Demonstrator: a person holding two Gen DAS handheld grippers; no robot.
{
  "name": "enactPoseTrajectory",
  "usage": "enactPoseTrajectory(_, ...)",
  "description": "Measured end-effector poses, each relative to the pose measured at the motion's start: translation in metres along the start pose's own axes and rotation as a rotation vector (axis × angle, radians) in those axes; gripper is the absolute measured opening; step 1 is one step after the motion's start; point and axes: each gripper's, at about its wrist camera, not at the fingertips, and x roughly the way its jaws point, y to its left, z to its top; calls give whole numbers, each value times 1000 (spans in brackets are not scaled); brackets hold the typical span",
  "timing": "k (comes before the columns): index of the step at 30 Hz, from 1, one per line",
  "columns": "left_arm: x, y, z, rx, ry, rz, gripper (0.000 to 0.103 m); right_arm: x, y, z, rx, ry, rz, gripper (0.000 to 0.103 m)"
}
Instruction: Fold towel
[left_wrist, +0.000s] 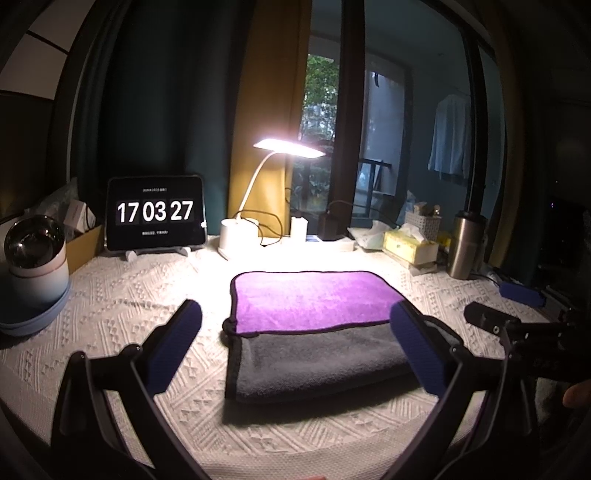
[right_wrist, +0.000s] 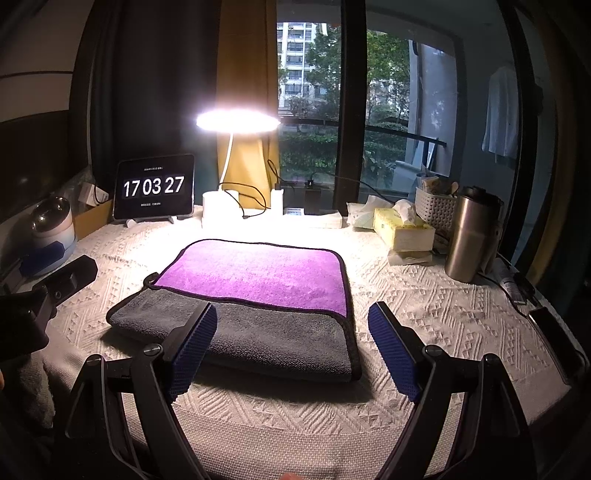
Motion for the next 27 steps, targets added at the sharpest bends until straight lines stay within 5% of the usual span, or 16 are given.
enactPoseTrajectory(27,2,3,0,-2,14,-3,103,1,-1,0,3,6,3,86)
